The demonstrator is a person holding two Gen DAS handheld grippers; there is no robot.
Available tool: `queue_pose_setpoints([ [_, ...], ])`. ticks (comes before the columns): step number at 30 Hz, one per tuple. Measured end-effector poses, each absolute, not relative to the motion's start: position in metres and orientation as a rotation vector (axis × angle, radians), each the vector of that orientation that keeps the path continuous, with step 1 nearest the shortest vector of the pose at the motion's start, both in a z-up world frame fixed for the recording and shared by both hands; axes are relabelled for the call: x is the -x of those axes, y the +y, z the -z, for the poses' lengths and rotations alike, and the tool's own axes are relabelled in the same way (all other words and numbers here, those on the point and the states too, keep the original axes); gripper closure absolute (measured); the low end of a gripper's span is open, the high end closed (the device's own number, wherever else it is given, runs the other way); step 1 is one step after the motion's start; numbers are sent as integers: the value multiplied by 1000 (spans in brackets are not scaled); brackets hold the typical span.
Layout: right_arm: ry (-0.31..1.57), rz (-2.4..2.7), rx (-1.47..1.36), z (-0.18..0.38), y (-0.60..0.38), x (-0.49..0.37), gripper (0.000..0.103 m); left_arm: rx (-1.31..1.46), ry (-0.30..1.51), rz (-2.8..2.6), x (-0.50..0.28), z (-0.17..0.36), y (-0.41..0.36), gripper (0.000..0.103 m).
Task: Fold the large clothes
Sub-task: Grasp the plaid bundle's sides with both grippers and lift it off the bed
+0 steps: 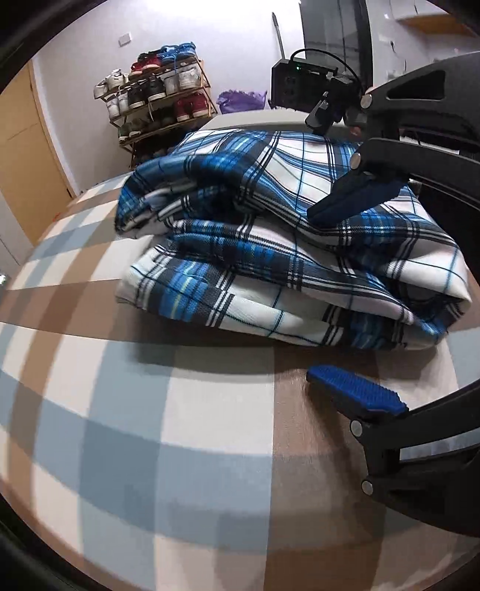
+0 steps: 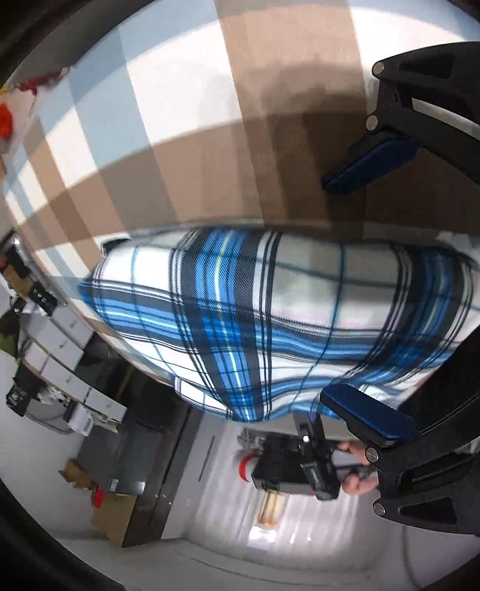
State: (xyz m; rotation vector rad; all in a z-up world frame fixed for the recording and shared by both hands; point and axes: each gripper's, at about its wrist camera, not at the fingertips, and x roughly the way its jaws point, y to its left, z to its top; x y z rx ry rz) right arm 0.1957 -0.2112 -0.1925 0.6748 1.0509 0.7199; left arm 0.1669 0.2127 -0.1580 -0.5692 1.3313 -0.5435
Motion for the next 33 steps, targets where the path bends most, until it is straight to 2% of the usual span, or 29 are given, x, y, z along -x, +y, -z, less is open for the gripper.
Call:
queue_pose_setpoints([
  [2, 1055, -748, -667, 191, -206, -201, 0, 630, 1319, 576, -171, 160, 213, 16],
  [3, 1048, -764, -661, 190, -204, -204, 0, 641, 1320, 587, -172, 162, 213, 9],
  [6, 1033, -819, -682, 192, -199, -210, 0, 721, 1352, 672, -176, 169, 203, 9],
  [9, 1054, -819, -702, 196, -194, -215, 21, 671, 1346, 703, -176, 167, 187, 10],
  [10, 1066, -795, -684, 198, -193, -215, 40, 634, 1334, 715, -174, 164, 181, 16],
  [11, 1072, -780, -677, 201, -195, -213, 52, 563, 1322, 709, -172, 160, 173, 40],
  [12, 1067, -771, -679, 203, -196, -212, 54, 516, 1321, 695, -172, 158, 168, 69],
  [14, 1036, -763, -660, 200, -199, -206, 63, 466, 1318, 695, -172, 152, 161, 84],
  [15, 1022, -756, -652, 197, -198, -204, 65, 454, 1315, 693, -172, 150, 159, 87],
  [20, 966, -732, -605, 175, -191, -191, 75, 448, 1319, 670, -178, 145, 162, 90],
  [25, 911, -751, -570, 145, -183, -177, 77, 466, 1283, 673, -172, 146, 168, 91],
  [33, 826, -790, -519, 93, -151, -159, 78, 446, 1193, 666, -155, 119, 201, 91],
])
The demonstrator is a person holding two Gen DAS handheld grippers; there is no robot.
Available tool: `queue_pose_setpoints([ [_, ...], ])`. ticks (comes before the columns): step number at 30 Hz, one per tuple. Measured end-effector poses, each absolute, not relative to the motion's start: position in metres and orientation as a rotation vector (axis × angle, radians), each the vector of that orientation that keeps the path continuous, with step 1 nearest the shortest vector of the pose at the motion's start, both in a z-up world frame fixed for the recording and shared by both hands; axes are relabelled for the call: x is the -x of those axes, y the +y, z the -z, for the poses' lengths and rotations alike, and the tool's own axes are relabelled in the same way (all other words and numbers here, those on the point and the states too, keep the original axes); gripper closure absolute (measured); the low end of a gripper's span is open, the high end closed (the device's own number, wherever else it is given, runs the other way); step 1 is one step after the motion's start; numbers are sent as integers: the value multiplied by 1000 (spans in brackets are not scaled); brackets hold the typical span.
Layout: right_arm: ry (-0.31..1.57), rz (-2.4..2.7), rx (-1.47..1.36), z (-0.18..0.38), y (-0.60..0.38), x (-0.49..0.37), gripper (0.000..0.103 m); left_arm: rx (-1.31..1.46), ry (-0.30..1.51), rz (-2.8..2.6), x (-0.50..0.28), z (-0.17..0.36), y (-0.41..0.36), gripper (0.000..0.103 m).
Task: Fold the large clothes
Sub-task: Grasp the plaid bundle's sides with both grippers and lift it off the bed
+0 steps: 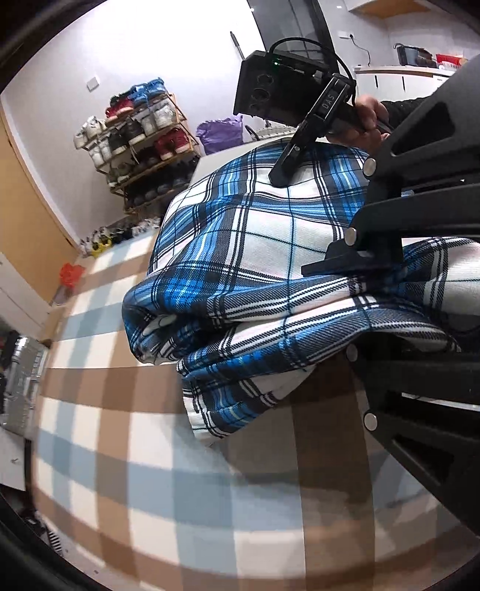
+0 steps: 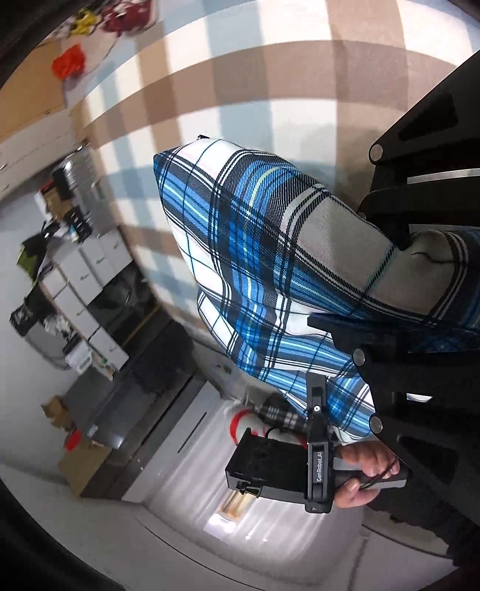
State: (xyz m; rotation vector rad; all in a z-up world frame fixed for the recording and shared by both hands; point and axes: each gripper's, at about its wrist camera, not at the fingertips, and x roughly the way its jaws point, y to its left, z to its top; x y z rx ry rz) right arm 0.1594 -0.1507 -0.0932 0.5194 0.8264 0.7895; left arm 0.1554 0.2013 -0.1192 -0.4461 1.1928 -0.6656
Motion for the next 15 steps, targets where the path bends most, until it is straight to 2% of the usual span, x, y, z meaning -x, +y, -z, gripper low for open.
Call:
queue_pose_setpoints([
  [5, 773, -819, -491, 51, -124, -151, 78, 463, 1127, 635, -148, 90, 221, 90],
  [15, 654, -944, -387, -87, -26, -141, 78, 433, 959, 523, -124, 1, 312, 90],
])
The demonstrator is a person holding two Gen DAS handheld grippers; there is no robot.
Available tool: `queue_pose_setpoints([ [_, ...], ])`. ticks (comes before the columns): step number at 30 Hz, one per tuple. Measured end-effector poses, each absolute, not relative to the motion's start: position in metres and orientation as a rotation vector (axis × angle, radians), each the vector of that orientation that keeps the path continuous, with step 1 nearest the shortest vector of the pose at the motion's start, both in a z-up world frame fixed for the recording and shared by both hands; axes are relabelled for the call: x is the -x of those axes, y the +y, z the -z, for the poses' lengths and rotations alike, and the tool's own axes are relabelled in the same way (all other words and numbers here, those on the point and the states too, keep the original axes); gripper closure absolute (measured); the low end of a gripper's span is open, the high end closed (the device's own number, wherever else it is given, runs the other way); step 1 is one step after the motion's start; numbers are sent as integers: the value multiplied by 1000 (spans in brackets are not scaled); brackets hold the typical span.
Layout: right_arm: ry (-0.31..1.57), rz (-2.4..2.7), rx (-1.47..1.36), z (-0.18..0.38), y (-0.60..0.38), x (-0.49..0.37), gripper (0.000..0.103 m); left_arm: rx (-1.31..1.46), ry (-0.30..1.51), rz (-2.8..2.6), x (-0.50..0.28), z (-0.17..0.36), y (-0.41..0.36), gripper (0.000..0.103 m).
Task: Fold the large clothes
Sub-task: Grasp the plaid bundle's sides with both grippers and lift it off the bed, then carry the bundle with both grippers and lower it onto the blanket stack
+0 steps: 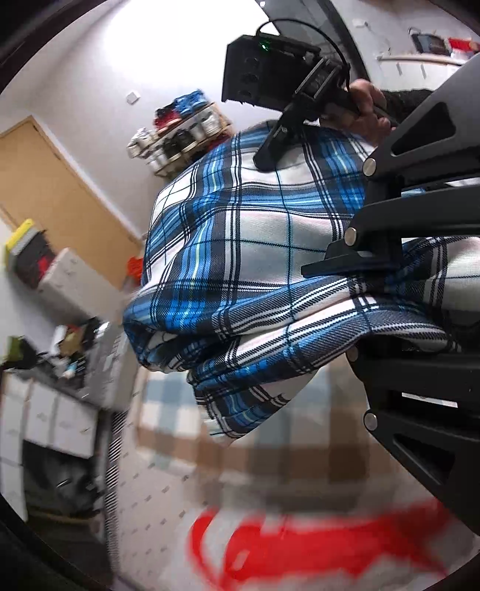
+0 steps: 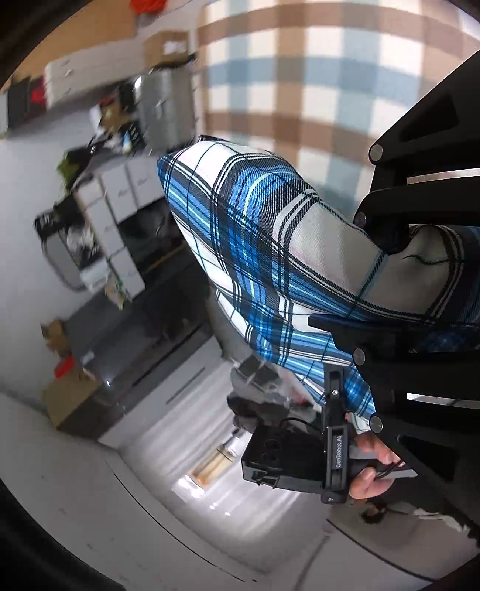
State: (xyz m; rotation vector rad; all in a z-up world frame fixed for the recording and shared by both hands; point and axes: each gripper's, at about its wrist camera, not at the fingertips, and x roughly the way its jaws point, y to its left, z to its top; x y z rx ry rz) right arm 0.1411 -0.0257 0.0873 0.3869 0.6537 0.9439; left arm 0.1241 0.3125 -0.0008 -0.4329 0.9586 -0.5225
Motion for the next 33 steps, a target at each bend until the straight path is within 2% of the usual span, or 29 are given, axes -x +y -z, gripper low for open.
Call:
queue_pose_setpoints([
  [7, 619, -1090, -316, -160, 99, -143, 78, 420, 902, 331, -107, -34, 402, 90],
  [13, 614, -1221, -359, -167, 198, -149, 77, 411, 871, 180, -96, -34, 461, 90],
  [17, 646, -1275, -389, -136, 251, -159, 77, 463, 893, 143, -98, 4, 496, 90],
  [22, 875, -1242, -336, -49, 313, -174, 75, 590, 1009, 115, -111, 109, 530, 90],
  [24, 884, -1274, -348, -34, 314, -176, 74, 688, 978, 169, -108, 135, 541, 80],
  [27, 911, -1275, -330, -33, 311, -177, 71, 722, 936, 196, -101, 143, 540, 68],
  [30, 933, -1234, -267, -36, 309, -184, 54, 678, 917, 163, -101, 144, 538, 62],
  [32, 955, -1205, -250, -36, 306, -184, 33, 669, 914, 137, -101, 145, 533, 62],
  [33, 961, -1195, -231, -34, 305, -182, 30, 661, 918, 123, -100, 146, 533, 61],
])
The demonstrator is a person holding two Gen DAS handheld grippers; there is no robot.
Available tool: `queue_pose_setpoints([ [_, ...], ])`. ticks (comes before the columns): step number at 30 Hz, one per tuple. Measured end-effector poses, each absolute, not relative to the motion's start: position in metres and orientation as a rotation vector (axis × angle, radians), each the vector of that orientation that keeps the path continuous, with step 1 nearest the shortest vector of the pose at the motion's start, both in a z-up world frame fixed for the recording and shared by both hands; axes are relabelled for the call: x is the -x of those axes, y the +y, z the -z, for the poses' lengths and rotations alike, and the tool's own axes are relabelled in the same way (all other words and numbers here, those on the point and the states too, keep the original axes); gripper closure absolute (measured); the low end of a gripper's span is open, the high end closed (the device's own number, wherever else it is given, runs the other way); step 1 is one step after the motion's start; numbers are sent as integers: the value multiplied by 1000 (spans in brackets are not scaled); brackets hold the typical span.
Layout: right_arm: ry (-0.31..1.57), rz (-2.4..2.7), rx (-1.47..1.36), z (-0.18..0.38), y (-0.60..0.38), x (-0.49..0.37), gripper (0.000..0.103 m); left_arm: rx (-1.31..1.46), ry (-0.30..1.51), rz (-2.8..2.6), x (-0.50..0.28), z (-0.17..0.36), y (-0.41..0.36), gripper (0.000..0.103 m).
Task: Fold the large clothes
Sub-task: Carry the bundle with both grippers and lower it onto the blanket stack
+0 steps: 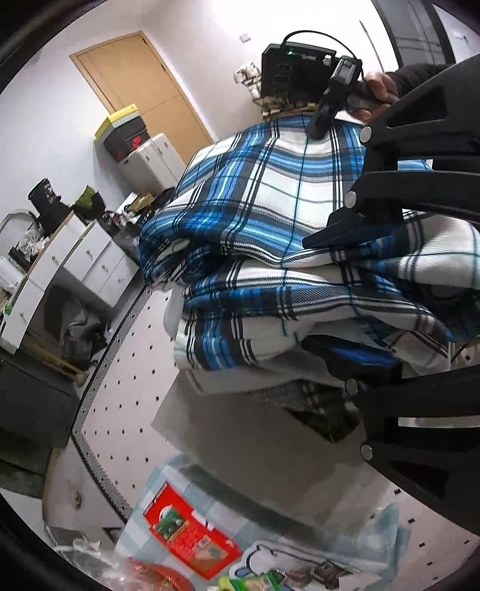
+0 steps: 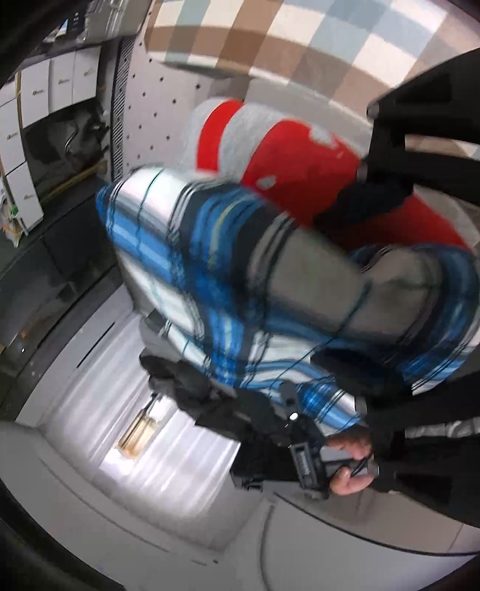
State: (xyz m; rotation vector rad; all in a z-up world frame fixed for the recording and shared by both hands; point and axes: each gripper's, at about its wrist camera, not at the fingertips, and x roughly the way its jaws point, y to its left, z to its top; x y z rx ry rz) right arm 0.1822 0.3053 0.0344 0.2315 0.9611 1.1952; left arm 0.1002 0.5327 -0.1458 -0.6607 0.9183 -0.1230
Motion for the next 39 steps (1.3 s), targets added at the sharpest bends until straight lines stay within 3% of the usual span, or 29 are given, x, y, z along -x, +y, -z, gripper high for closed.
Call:
queue_pose_setpoints([
  [5, 946, -1137, -111, -53, 303, -172, 14, 609, 911, -31, -90, 113, 574, 60],
  [12, 741, -1028, 68, -116, 304, -153, 13, 578, 753, 56, -32, 61, 556, 60],
  [14, 666, -1022, 80, -139, 317, -149, 7, 536, 754, 131, -37, 57, 533, 60],
  [17, 641, -1032, 89, -153, 339, -150, 3, 496, 814, 201, -56, 80, 512, 60],
  [21, 834, -1061, 99, -131, 394, -173, 3, 557, 899, 176, -77, 136, 520, 60],
  [24, 997, -1037, 118, -96, 420, -186, 1, 726, 853, 215, -78, 173, 543, 61],
  [29, 1013, -1031, 148, -84, 419, -190, 0, 811, 784, 305, -73, 194, 564, 62],
  [33, 952, -983, 312, -94, 427, -174, 1, 815, 789, 291, -72, 194, 571, 62],
  [37, 643, -848, 473, -145, 446, -148, 0, 760, 790, 267, -71, 188, 558, 62],
  [39, 641, -770, 596, -141, 471, -148, 0, 777, 780, 271, -69, 190, 556, 62],
])
